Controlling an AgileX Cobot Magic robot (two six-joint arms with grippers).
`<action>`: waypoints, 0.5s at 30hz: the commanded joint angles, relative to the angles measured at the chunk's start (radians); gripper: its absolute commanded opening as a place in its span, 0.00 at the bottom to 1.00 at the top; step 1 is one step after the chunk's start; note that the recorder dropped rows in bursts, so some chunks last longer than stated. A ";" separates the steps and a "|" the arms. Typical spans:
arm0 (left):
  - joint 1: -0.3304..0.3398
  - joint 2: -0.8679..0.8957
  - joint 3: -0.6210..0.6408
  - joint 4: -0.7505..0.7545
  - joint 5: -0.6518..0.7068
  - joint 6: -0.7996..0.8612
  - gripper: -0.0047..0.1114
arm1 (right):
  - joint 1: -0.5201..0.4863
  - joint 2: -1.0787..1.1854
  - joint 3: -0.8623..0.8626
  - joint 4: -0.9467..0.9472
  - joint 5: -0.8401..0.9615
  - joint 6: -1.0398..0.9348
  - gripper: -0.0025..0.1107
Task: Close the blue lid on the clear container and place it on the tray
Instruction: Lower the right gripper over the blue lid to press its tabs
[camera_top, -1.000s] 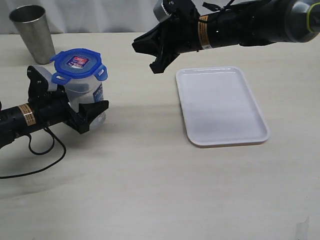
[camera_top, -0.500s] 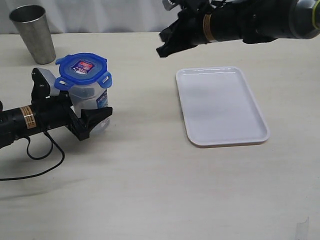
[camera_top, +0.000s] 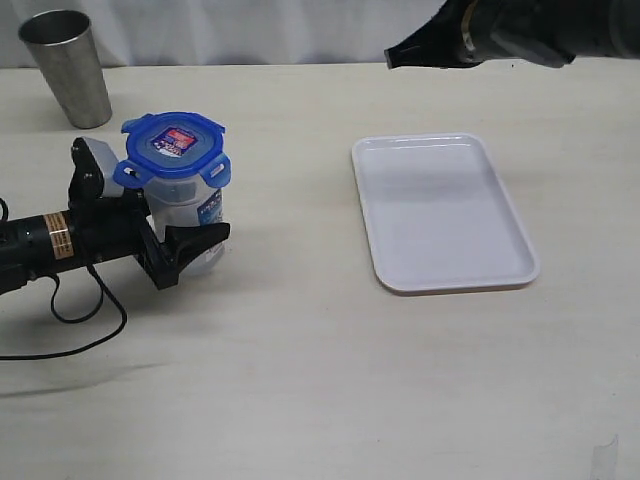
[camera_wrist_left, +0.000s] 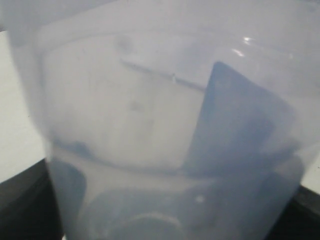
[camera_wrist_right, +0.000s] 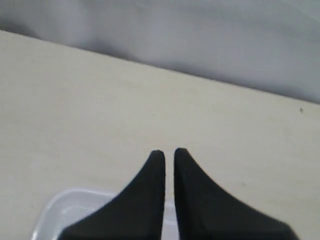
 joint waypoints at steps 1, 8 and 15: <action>-0.002 0.002 -0.003 0.024 -0.001 -0.004 0.04 | -0.088 -0.005 -0.121 0.860 0.271 -0.886 0.19; -0.002 0.002 -0.009 0.081 -0.001 -0.004 0.04 | -0.145 -0.009 -0.253 1.819 0.710 -1.574 0.38; -0.002 0.002 -0.009 0.076 -0.001 -0.004 0.04 | 0.118 -0.095 -0.295 1.564 0.575 -1.517 0.38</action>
